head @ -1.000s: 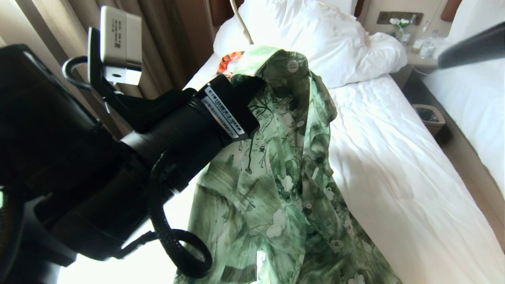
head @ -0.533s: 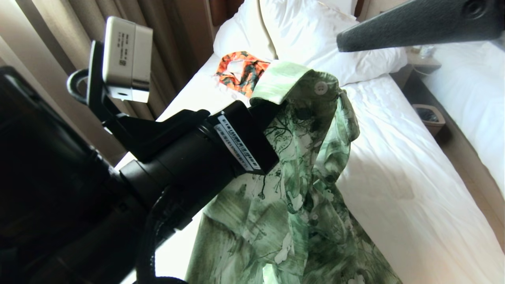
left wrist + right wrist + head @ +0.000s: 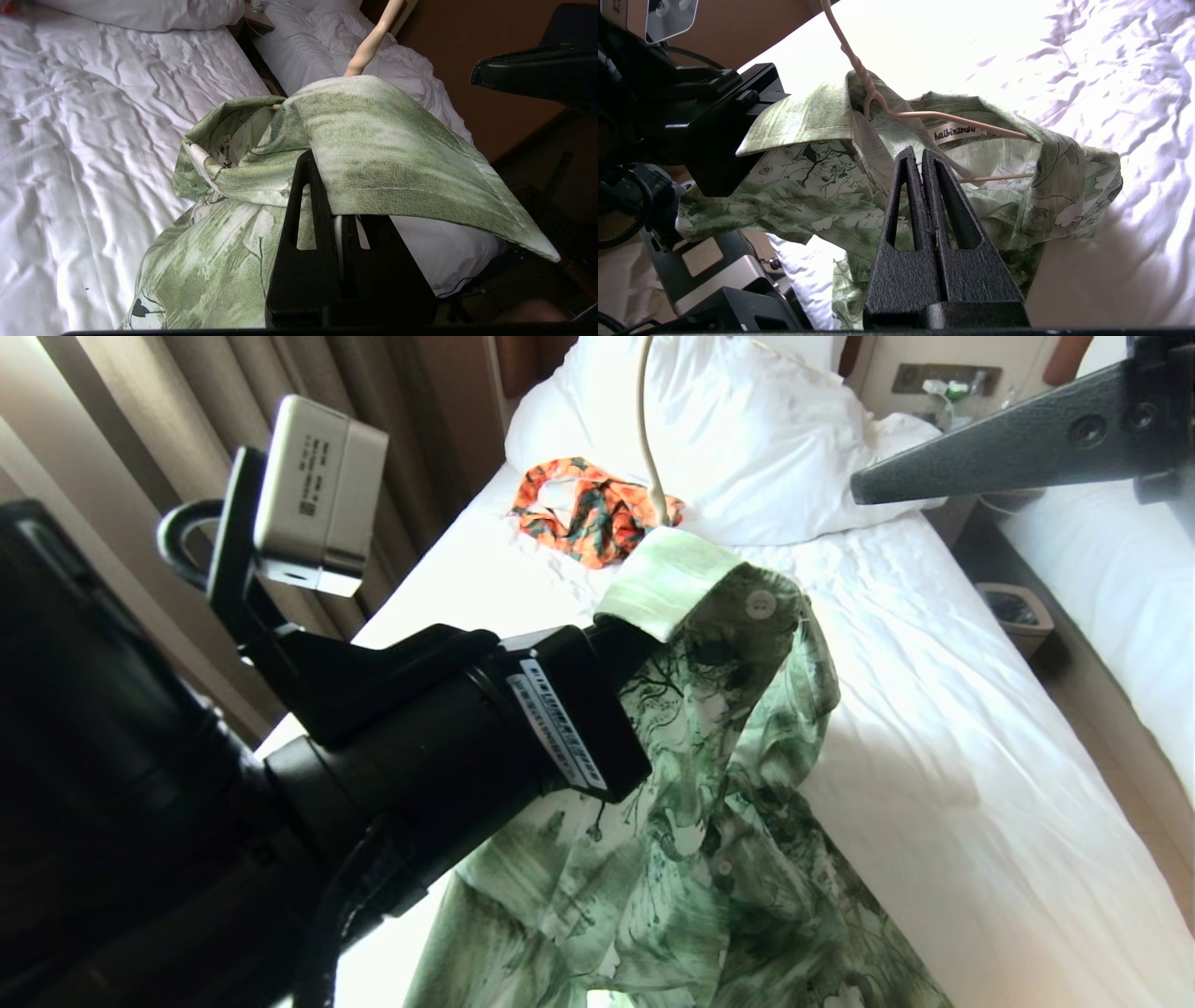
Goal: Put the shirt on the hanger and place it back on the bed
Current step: Take the clothes hanger out of the clothes
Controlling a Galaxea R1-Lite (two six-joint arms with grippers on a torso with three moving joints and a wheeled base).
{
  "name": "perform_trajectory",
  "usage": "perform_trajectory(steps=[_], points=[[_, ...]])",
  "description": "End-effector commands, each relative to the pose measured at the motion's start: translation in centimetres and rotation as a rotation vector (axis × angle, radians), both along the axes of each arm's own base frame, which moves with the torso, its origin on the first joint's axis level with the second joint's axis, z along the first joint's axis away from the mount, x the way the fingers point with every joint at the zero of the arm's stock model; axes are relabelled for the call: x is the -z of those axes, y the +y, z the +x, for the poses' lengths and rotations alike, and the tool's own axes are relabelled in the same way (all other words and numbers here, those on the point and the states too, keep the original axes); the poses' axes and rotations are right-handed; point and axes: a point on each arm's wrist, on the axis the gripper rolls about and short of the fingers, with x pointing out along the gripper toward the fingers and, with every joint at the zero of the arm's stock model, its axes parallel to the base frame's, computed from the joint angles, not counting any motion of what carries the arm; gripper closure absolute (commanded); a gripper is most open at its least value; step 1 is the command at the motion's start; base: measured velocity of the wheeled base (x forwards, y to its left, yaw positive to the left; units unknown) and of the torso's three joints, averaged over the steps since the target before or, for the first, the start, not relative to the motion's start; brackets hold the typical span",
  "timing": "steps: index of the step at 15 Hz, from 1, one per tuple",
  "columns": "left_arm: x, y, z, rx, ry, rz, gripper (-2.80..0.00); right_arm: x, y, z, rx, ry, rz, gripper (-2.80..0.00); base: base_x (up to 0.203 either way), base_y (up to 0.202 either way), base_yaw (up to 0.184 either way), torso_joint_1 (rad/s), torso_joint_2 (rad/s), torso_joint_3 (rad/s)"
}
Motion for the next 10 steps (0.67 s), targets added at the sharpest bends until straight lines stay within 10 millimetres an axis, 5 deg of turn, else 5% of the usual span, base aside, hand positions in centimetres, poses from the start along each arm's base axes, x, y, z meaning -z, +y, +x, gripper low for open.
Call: perform_trajectory(steps=[1, 2, 3, 10], points=[[-0.9, 0.8, -0.6, 0.006, -0.010, -0.025, 0.00, -0.2, -0.7, 0.0, 0.016, 0.013, 0.018, 0.00, 0.000, 0.000, 0.000, 0.000, 0.00, 0.000], [-1.1, 1.0, -0.8, 0.012, -0.007, -0.018, 0.00, 0.1, -0.5, 0.4, 0.023, 0.023, 0.008, 0.00, 0.000, 0.000, 0.000, 0.000, 0.00, 0.000], [-1.3, 1.2, -1.0, 0.015, -0.004, -0.012, 0.00, 0.3, -0.3, 0.6, 0.026, 0.034, -0.002, -2.80, 0.000, 0.000, 0.000, 0.000, 0.00, 0.000], [-0.8, 0.9, -1.5, 0.053, 0.027, 0.055, 0.00, 0.9, 1.5, 0.9, -0.058, 0.074, 0.000, -2.80, 0.000, 0.000, 0.000, 0.000, 0.00, 0.000]])
